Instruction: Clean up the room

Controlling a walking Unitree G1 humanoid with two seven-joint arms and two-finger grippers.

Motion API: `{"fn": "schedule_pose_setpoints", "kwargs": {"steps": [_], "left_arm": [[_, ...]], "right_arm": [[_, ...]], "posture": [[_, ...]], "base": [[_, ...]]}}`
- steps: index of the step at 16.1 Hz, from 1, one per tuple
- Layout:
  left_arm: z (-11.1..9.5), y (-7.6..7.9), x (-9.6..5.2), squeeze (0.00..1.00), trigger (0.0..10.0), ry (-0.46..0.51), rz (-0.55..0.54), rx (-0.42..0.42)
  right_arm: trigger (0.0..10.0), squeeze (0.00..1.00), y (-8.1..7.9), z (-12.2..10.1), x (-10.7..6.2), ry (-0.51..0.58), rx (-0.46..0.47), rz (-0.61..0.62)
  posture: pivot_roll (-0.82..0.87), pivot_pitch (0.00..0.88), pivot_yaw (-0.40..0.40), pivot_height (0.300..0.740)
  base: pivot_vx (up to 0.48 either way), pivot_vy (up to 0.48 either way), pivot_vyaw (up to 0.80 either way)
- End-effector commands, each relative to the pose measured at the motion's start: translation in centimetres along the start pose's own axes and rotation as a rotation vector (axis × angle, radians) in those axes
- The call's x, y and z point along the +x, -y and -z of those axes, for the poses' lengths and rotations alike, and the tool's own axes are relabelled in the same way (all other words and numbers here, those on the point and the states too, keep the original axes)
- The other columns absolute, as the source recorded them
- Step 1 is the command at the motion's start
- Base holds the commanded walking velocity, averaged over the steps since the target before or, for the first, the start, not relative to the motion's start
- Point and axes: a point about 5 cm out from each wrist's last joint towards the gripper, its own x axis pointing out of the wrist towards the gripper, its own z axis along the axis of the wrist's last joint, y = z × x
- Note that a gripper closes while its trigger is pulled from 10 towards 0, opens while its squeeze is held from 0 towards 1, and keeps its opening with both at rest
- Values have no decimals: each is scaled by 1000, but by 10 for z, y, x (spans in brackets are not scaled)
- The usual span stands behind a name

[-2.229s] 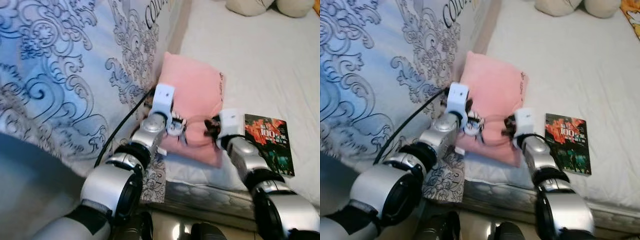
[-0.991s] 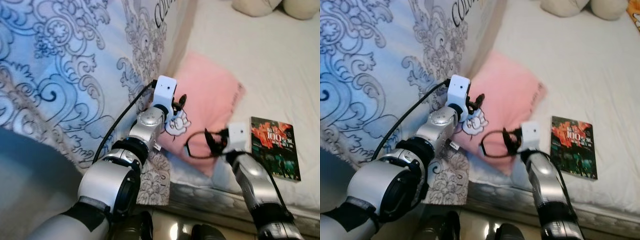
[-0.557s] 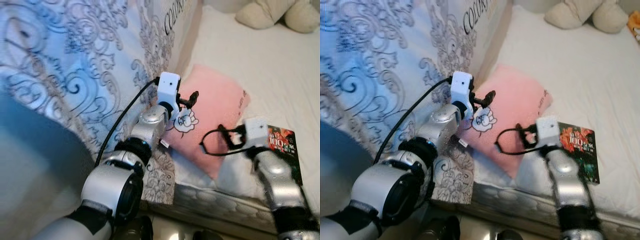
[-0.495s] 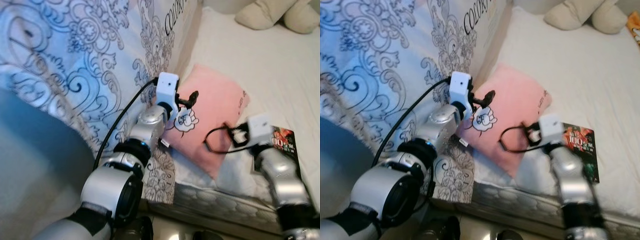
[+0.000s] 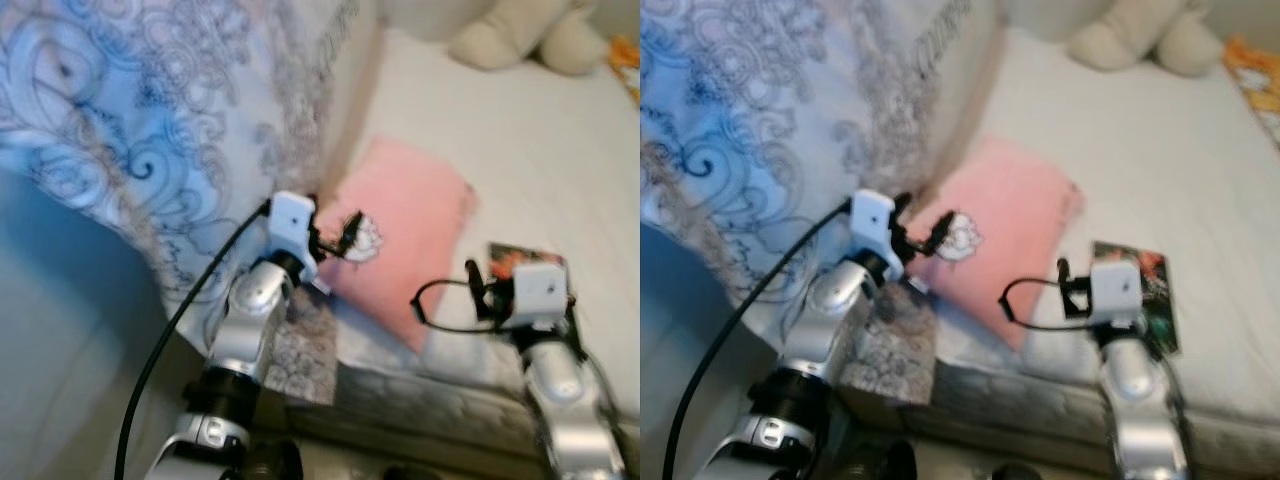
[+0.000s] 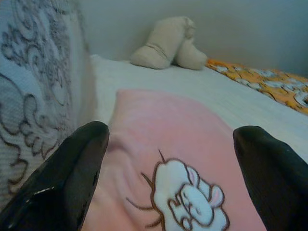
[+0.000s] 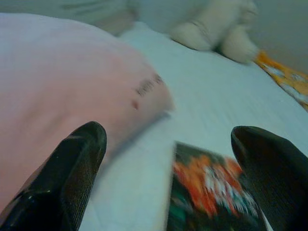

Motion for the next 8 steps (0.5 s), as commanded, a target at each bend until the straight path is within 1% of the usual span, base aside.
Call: {"fn": "schedule_pose_setpoints", "kwargs": {"steps": [1, 2, 3, 4, 6, 7, 8], "left_arm": [[0, -10, -3, 0, 10000, 3, -69, -17], [5, -10, -3, 0, 10000, -13, -88, 4], [5, -8, -4, 0, 10000, -26, -95, 13], [4, -6, -5, 0, 10000, -35, -99, 14], [5, -6, -3, 0, 10000, -55, -101, 27], [6, -5, -2, 0, 10000, -58, -95, 56], [8, -8, 4, 0, 10000, -94, -114, 80]], "right_arm": [[10000, 0, 1, -4, 1, 35, 19, 30], [10000, 0, -11, -5, 4, 49, 55, 3], [10000, 0, -18, -7, 7, 48, 83, -15], [10000, 0, -20, -8, 10, 43, 99, -17], [10000, 0, -20, -6, 13, 37, 110, -9], [10000, 0, -20, -5, 13, 30, 110, -12], [10000, 0, -20, -3, 14, 26, 107, 3]], "posture": [[-32, 0, 16, 740], [-31, 0, 14, 740], [-30, 0, 14, 740], [-29, 0, 18, 740], [-30, 0, 28, 740], [-32, 0, 31, 740], [-34, 0, 34, 740]], "base": [[0, -480, 0], [0, 0, 0], [0, 0, 0], [0, 0, 638], [0, -480, 619], [0, -409, 587], [0, 0, 0]]}}
